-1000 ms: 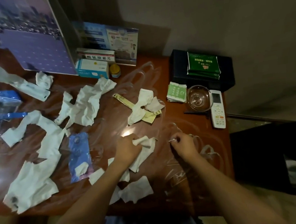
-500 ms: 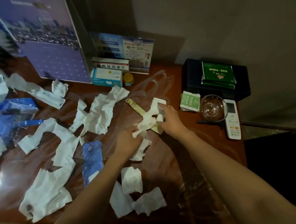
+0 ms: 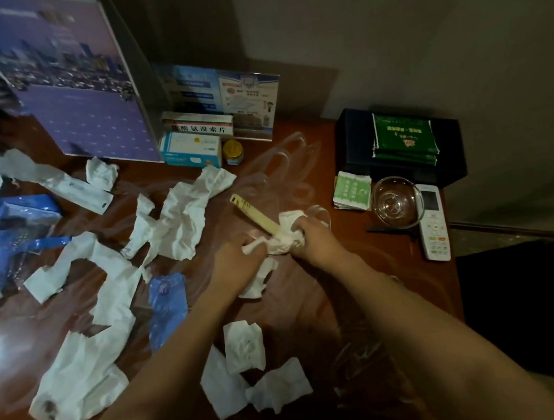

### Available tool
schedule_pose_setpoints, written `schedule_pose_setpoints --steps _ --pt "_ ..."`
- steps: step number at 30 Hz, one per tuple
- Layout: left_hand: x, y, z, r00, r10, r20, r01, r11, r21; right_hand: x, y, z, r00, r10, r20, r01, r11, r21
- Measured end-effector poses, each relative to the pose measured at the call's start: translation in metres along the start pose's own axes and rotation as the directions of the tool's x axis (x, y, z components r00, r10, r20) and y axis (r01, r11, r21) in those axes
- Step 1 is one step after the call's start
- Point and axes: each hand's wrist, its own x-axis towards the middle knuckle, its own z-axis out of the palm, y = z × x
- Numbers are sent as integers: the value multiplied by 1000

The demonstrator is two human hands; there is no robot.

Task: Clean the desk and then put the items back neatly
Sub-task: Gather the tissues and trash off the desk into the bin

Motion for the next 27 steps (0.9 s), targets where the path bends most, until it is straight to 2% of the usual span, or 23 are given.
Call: schedule_pose_setpoints --steps 4,9,14,21,27 --pt "-2 6 5 998 65 -2 -65 997 32 -13 2 2 999 39 4 -39 999 31" --pt "-8 9 9 998 52 33 -53 999 11 -40 5 -3 996 92 16 -92 995 43" --pt "-27 29 14 991 108 75 -107 994 -26 -72 15 -19 986 165 -17 -159 969 187" --pt "-70 107 50 947 297 122 -293 955 -52 -148 59 -58 967 246 -74 -209 920 332" --pt "-132 171 128 893 396 212 -395 917 -47 -242 137 -92 882 438 -172 -297 801 520"
